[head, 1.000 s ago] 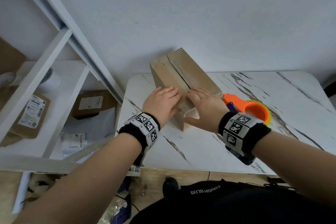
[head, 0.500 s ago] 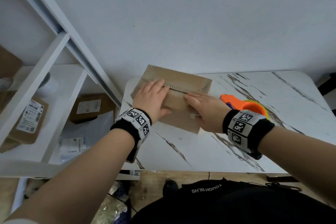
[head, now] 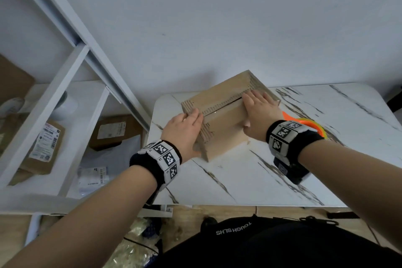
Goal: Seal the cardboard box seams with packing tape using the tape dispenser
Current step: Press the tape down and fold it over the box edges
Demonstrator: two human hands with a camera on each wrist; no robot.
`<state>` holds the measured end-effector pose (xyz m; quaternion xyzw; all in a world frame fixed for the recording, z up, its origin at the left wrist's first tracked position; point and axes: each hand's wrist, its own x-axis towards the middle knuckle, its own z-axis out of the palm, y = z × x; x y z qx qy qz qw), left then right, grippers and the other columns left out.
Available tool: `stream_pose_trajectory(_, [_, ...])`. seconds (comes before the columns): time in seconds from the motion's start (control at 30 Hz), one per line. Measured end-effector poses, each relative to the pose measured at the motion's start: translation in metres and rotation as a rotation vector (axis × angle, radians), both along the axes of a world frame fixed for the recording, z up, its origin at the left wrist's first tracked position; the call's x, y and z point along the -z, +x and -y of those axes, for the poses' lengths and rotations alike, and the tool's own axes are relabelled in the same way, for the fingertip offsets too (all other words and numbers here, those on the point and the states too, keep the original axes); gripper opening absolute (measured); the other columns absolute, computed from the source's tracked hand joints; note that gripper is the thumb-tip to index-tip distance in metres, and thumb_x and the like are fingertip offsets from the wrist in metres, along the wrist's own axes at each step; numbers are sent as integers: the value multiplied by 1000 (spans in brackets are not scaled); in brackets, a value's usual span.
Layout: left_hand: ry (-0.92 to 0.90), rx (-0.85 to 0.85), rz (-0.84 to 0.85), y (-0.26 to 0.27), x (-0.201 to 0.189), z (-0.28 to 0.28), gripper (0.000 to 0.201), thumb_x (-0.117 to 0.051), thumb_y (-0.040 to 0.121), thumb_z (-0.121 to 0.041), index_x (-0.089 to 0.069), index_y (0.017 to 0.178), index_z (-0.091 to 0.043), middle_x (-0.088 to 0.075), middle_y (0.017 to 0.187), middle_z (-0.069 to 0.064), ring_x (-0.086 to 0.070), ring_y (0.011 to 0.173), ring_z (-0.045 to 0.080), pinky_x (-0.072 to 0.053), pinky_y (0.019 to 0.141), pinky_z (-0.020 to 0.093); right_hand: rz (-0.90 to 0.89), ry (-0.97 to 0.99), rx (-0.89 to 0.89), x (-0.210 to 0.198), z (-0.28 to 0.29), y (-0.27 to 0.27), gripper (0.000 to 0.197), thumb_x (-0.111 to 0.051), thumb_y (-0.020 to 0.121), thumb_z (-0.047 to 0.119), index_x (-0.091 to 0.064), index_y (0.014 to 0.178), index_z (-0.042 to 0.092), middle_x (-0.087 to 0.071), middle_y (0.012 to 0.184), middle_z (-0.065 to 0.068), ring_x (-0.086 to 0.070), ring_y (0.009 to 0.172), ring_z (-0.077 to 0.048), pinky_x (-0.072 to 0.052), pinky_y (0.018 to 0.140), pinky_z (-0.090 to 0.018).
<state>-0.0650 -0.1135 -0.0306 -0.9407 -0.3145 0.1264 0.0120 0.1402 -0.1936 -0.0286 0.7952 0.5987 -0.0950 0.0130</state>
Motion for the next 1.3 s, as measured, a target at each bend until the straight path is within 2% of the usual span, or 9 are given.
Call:
stream_pose_trajectory(0.2, [81,30,126,-3,-15,-14,39,-53,90,-34,-54,128,-27,-55,132,-8,-40,121,21,-27,101,33,-6,-46,-209,-9,-14,-53,88,-56,80,47,-14,149,11,-6,159,-10,-2,147,-21,3,119,-42])
stream_pose_trajectory(0.27, [192,92,127,2,-16,-14,20,-66,79,-34,-69,98,-25,-68,99,-9,-54,106,19,-27,93,30,-60,-30,-293,-6,-12,-77,88,-56,80,49,-16,148,11,-8,159,-10,-3,147,-20,1,120,-39])
stream_pose_trajectory(0.37, [285,130,174,2,-8,-9,16,-78,61,-29,-65,63,-22,-62,62,-7,-62,73,20,-29,78,28,-151,6,-283,-5,-8,-77,83,-56,82,54,-23,146,13,-13,159,-6,-9,147,-17,-2,120,-35])
stream_pose_trajectory(0.47, [142,105,284,9,-4,0,19,-62,79,-35,-67,82,-17,-62,80,2,-60,84,26,-38,81,34,-133,66,-336,-6,-3,-56,53,-45,93,36,-35,142,20,-25,156,0,-18,145,-13,-3,119,-35])
stream_pose_trajectory(0.6, [-65,-18,354,20,-1,2,27,-51,91,-36,-64,112,-27,-59,109,-2,-51,105,24,-46,81,37,-138,96,-308,-1,4,-34,51,-44,91,11,-39,141,24,-32,152,4,-22,143,-12,-6,118,-33])
stream_pose_trajectory(0.77, [-91,-48,334,31,2,8,29,-47,94,-28,-61,119,-26,-56,119,-1,-48,113,24,-47,83,38,-72,172,-276,6,2,-30,42,-47,94,34,-50,133,18,-43,145,0,-30,140,-16,-15,115,-30])
stream_pose_trajectory(0.9, [-130,-33,337,40,3,14,30,-46,93,-28,-61,118,-23,-55,123,-3,-51,112,22,-49,85,38,-57,220,-274,16,1,-21,31,-47,94,26,-63,115,8,-59,123,-6,-47,126,-25,-34,104,-35])
stream_pose_trajectory(1.07, [-81,-95,402,53,1,20,24,-47,93,-28,-66,105,-17,-60,109,2,-55,100,25,-49,74,36,-45,354,-284,21,5,-13,19,-79,66,16,-74,82,7,-74,90,-10,-71,90,-30,-58,75,-40])
stream_pose_trajectory(1.3, [32,-97,384,66,1,28,14,-68,68,-2,-57,74,-9,-55,72,11,-53,59,29,-27,47,26,-97,406,-349,28,9,-10,31,-83,60,15,-75,90,8,-75,96,-7,-72,91,-25,-55,83,-38])
